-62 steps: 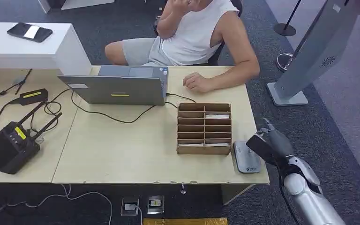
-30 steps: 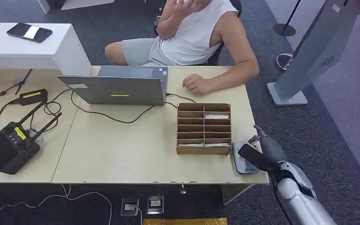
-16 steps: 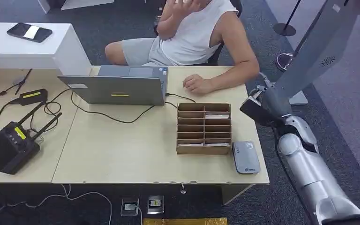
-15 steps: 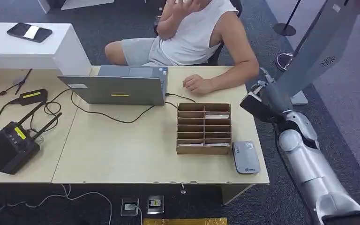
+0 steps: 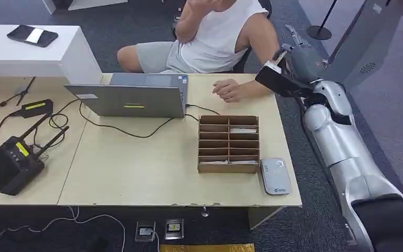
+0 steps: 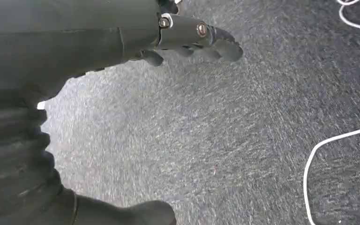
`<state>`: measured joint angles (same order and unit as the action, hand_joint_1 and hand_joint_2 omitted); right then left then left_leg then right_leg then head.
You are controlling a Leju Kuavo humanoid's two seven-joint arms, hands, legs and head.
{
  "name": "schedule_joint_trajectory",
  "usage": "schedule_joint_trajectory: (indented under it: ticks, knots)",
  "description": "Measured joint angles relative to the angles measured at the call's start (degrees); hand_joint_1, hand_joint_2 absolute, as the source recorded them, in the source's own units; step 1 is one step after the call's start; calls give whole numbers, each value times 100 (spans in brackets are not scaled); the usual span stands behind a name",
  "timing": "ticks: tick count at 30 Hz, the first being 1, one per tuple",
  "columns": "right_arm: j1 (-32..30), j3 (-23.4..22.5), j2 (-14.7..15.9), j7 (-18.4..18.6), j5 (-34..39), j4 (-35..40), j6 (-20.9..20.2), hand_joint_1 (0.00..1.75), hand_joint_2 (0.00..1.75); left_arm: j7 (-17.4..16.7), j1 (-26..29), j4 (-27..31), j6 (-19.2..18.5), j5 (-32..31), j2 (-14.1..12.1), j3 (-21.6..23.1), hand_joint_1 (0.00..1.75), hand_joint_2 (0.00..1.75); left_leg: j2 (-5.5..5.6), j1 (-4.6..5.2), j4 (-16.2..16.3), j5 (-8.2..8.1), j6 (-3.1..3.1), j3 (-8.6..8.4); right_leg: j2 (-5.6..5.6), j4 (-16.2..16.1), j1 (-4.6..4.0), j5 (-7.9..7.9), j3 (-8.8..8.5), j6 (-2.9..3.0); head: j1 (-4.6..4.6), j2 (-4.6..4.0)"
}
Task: Pass the card to the sensor for recognition and then transmit it.
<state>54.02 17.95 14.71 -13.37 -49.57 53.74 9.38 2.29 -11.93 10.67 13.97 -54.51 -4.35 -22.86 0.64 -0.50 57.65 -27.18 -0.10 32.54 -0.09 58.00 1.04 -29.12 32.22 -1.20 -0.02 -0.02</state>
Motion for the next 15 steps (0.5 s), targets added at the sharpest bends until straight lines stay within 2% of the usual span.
schedule_joint_trajectory:
  ticks: [8,15]
  knots:
    - [285,198,-277,107,-92,-757,297,175,175,-81,-67,28,-98,-85,6,133,0,175,3,0,0,0,0,0,-2,0,0,0,0,0,2,0]
    - [373,291,-406,70,-83,-1193,365,175,175,-103,-73,28,-85,-44,7,144,0,175,3,0,0,0,0,0,-3,0,0,0,0,0,0,0]
